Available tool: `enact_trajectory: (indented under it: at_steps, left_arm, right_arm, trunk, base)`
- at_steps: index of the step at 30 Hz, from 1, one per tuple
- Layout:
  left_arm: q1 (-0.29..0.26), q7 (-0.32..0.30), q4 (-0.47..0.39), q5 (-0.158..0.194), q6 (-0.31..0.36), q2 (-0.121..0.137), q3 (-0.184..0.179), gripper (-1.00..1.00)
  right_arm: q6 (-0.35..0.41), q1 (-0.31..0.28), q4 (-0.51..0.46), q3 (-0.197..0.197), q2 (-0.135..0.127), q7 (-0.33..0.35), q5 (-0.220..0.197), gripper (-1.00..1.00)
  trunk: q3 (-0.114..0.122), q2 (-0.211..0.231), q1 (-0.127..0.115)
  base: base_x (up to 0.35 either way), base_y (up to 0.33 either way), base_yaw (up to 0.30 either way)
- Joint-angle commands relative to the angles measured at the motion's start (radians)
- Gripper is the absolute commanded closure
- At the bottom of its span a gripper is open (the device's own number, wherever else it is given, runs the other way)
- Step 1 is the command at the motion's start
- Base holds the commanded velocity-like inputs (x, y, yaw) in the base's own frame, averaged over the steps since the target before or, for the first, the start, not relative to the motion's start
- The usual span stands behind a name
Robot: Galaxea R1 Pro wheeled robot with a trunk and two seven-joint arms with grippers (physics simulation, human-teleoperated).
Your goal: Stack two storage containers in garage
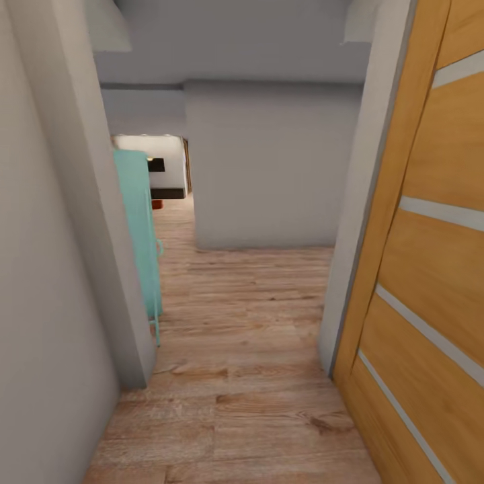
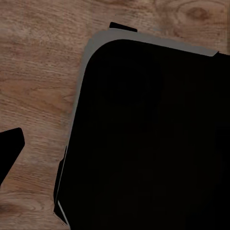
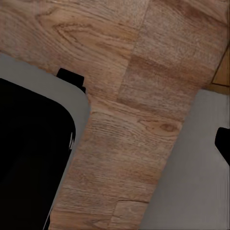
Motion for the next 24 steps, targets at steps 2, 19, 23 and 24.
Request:
enact_trajectory:
  at_steps: [2,19,23,24]
  left_arm:
    - [0.000,0.000,0.000,0.008,-0.001,0.001,0.000,-1.00]
    - [0.000,-0.001,0.000,0.009,0.001,0.000,0.000,-1.00]
    - [0.000,-0.001,0.000,0.009,0.000,0.000,0.000,-1.00]
    - [0.000,-0.001,0.000,0.009,0.000,0.000,0.000,-1.00]
  right_arm:
    - [-0.006,-0.001,0.003,0.008,0.000,-0.001,-0.010,-1.00]
    - [-0.006,-0.001,0.003,0.008,0.001,-0.001,-0.010,-1.00]
    - [-0.006,-0.001,0.003,0.008,0.002,-0.001,-0.012,-1.00]
    - [-0.006,-0.001,0.003,0.008,0.002,-0.001,-0.011,-1.00]
  trunk:
    - [-0.001,0.000,0.001]
    - [-0.001,0.000,0.001]
    - [-0.001,0.000,0.001]
    - [-0.001,0.000,0.001]
  base:
    - [0.326,0.000,0.000]
    - [0.326,0.000,0.000]
    - [0.326,0.000,0.022]
    - [0.326,0.000,0.137]
